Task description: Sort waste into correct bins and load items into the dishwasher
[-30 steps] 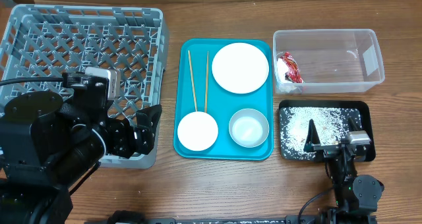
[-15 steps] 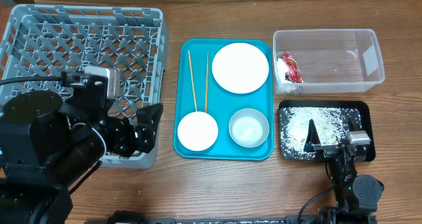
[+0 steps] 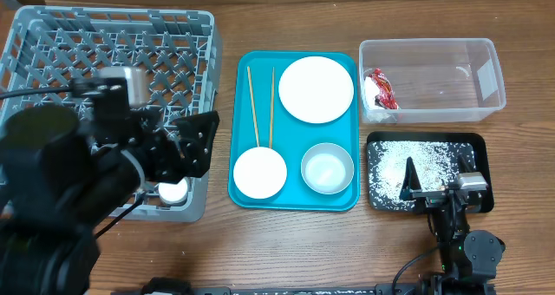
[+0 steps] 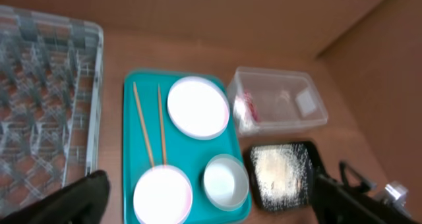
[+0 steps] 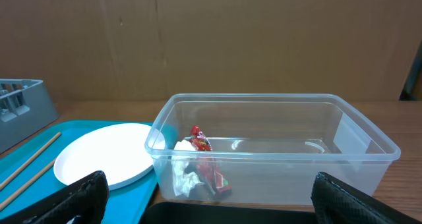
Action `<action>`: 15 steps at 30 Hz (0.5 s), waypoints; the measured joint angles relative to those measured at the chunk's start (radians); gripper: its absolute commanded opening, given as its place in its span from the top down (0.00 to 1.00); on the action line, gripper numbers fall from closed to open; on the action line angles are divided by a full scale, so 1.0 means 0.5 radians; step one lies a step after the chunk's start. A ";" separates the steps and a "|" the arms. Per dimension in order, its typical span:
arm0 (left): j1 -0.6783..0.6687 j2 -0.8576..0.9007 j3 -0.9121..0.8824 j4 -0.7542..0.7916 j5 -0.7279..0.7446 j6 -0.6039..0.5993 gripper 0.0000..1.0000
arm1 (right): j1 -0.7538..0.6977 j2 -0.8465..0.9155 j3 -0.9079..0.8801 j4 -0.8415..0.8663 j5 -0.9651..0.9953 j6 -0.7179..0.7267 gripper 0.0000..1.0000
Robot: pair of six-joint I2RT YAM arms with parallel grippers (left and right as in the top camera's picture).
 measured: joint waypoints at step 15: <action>-0.860 1.146 -0.549 0.180 -0.380 -0.135 0.47 | 0.000 0.000 0.000 0.001 0.001 0.000 0.00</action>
